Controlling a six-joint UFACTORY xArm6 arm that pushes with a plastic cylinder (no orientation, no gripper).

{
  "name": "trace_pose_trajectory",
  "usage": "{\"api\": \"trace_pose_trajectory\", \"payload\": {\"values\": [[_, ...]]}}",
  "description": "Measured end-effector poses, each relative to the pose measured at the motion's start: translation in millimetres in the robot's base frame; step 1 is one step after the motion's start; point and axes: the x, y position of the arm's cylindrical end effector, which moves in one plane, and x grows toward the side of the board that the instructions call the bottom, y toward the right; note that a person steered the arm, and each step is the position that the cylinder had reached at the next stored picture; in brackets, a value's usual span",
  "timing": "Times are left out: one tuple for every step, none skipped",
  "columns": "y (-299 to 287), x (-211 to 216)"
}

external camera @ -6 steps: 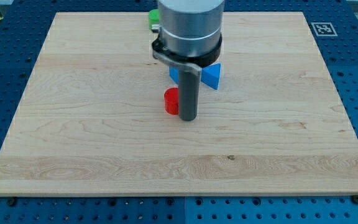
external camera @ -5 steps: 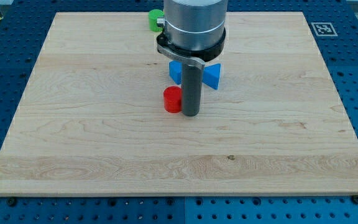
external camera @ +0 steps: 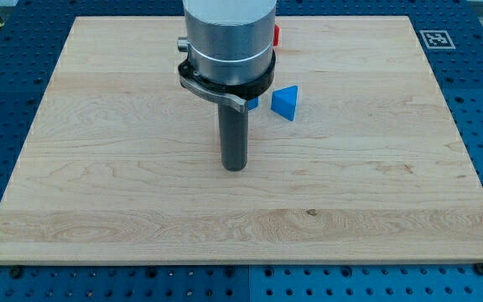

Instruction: Slide the red circle to the blue cube

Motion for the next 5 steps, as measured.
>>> {"api": "trace_pose_trajectory", "payload": {"values": [[-9.1,-0.6],[-9.1,-0.6],[-9.1,-6.9],[-5.9,-29.7],[5.6,-45.2]]}}
